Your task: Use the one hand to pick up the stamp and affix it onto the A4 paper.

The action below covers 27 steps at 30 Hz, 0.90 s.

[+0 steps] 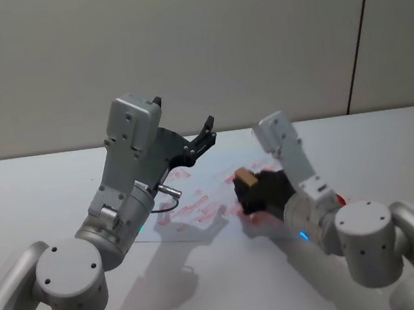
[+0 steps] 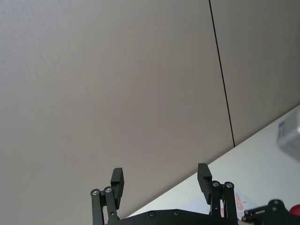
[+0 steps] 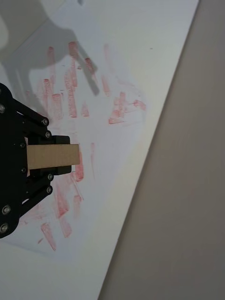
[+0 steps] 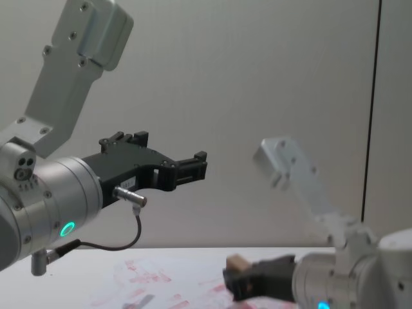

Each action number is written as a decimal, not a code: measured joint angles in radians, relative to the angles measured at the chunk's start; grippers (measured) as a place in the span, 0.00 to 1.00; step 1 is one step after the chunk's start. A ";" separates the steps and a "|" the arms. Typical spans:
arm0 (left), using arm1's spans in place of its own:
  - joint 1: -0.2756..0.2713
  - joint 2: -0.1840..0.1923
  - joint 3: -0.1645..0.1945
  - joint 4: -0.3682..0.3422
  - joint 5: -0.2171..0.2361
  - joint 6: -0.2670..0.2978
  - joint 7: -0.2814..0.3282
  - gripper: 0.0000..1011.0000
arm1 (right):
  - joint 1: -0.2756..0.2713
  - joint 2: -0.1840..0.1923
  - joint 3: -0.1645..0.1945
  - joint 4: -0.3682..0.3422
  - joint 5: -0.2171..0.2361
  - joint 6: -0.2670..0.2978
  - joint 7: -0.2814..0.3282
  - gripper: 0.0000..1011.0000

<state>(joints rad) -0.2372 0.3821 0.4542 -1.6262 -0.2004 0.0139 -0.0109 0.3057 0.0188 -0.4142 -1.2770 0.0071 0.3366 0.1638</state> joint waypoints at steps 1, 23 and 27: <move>0.000 0.000 0.000 0.000 0.000 0.000 0.000 0.99 | -0.001 0.001 0.002 -0.007 0.008 -0.002 -0.003 0.22; 0.000 0.000 0.000 0.000 0.000 0.000 0.000 0.99 | -0.158 0.169 0.114 -0.301 0.144 0.062 -0.038 0.22; 0.000 0.000 0.000 0.000 0.000 0.000 0.000 0.99 | -0.178 0.192 0.124 -0.316 0.145 0.070 -0.034 0.22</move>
<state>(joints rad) -0.2372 0.3821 0.4542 -1.6262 -0.2004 0.0139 -0.0109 0.1279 0.2105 -0.2902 -1.5934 0.1521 0.4063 0.1296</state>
